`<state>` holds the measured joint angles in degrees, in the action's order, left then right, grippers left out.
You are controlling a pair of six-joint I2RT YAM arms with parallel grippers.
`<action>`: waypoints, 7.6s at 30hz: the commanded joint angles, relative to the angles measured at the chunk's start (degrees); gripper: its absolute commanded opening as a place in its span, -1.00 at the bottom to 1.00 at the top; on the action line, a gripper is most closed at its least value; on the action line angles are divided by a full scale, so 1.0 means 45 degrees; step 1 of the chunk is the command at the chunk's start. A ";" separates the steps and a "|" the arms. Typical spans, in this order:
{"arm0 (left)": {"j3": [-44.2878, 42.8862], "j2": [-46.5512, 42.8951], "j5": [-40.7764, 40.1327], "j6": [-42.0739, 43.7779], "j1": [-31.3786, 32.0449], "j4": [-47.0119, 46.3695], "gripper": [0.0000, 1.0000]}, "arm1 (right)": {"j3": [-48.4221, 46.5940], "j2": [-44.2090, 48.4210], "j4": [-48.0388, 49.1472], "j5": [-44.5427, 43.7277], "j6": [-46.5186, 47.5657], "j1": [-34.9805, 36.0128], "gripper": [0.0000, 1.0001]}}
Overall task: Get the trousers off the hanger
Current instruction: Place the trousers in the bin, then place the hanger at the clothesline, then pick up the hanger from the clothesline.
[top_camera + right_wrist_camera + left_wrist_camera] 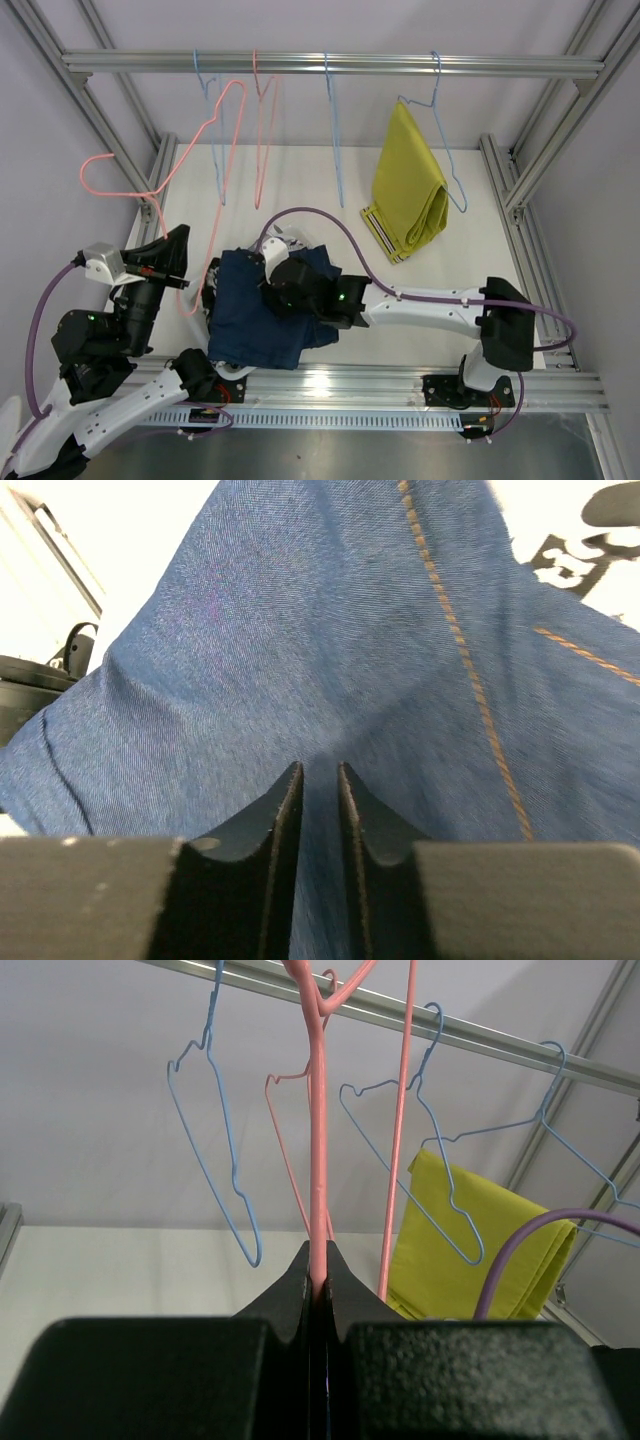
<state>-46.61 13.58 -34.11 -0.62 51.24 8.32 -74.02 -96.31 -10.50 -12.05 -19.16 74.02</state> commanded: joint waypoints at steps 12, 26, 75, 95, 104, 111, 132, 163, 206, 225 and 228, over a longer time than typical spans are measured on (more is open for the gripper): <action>0.0065 0.0477 0.0587 -0.0037 -0.0060 -0.0188 -0.99 | -0.0136 0.4680 -0.2393 -0.3296 0.0801 0.1012 -0.81; -0.2588 0.3969 0.4219 -0.1638 -0.0079 0.1040 -0.99 | 0.1646 1.0931 -0.6294 -0.6674 0.0177 0.1247 -0.86; -2.0091 1.9460 -0.3338 -0.0312 0.2519 0.9579 -0.99 | 0.4515 1.6442 -0.7080 -0.8435 0.0195 0.1227 -0.72; -2.1400 2.1922 -0.2363 0.0842 0.0801 0.6767 -0.99 | 0.4866 1.6500 -0.6631 -0.7673 0.0507 0.1227 -0.71; -2.1419 2.2801 -0.1406 0.0881 0.0273 0.5633 -0.99 | 0.5003 1.6500 -0.6455 -0.7302 0.0624 0.0993 -0.71; -2.1459 2.3290 -0.0879 0.0491 0.0019 0.5417 -0.99 | 0.5062 1.6617 -0.6338 -0.7009 0.0664 0.0739 -0.71; -2.0873 2.3798 -0.0292 -0.0564 -0.0391 0.5593 -0.99 | 0.5218 1.6735 -0.6221 -0.6794 0.0644 0.0544 -0.73; -1.4802 2.1008 -0.1266 -0.0700 0.1853 0.5573 0.19 | 0.5179 1.6735 -0.6279 -0.6540 0.0585 0.0505 -0.72; -1.5710 2.0881 0.9220 -0.7419 0.0996 -0.2006 0.99 | 0.5179 1.6188 -0.6924 -0.9215 0.0000 0.0505 -0.69; -1.8001 2.4031 0.8809 -0.7751 -0.0332 -0.1770 0.99 | 0.5257 1.5993 -0.6866 -0.9489 -0.0020 0.0388 -0.67; -1.8255 2.4656 0.9433 -0.8336 -0.0605 -0.2782 0.99 | 0.5296 1.5876 -0.6788 -0.9412 0.0077 0.0290 -0.67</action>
<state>-125.78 122.23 5.30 -34.74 50.00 1.04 -50.46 -23.86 -42.52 -52.84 -18.61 75.83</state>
